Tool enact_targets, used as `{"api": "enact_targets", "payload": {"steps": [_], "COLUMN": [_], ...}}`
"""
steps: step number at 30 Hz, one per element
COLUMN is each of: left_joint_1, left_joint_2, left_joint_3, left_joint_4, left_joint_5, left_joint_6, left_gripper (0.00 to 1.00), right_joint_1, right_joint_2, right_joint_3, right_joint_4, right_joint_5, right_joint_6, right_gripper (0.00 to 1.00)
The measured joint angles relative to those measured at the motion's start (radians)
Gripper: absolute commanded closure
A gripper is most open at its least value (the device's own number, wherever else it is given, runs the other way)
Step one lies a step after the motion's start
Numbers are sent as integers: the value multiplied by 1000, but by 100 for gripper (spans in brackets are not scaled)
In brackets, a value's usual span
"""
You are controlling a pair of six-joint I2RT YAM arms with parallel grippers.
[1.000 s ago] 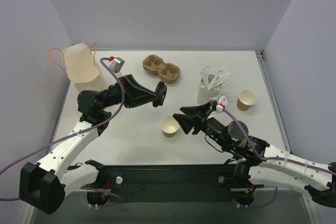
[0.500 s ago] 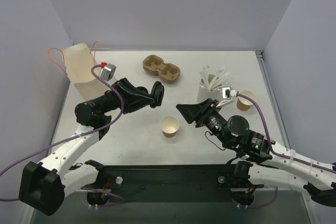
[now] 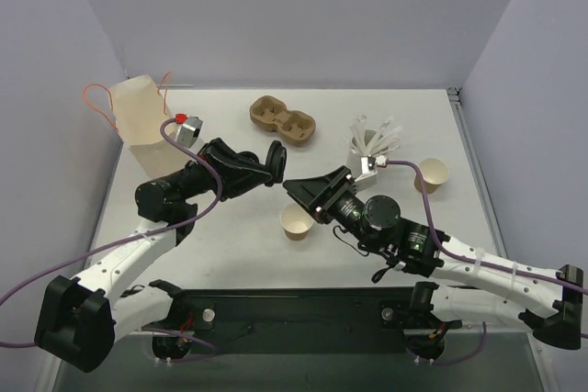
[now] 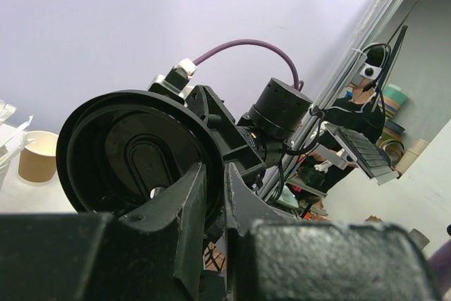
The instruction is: Pack the takeout coffee
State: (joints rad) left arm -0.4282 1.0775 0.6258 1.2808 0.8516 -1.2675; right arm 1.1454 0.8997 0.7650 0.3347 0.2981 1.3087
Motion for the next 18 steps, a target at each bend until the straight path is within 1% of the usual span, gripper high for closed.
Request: {"api": "enact_targets", "payload": {"steps": [4, 9, 18], "left_joint_1": [-2, -5, -12], "left_joint_2": [0, 10, 17], "left_joint_3": [-11, -39, -47], "left_joint_4": [7, 10, 10], "left_joint_5": [-4, -9, -6], "left_joint_6": [19, 32, 36], "left_gripper": [85, 85, 86], "right_joint_1": [0, 1, 2], "right_joint_2": [47, 56, 53], "right_joint_3": [-4, -18, -42], "right_joint_4": [63, 127, 152], "right_joint_5": [-26, -33, 2], "right_joint_6": [76, 128, 206], "right_gripper": [59, 60, 61]}}
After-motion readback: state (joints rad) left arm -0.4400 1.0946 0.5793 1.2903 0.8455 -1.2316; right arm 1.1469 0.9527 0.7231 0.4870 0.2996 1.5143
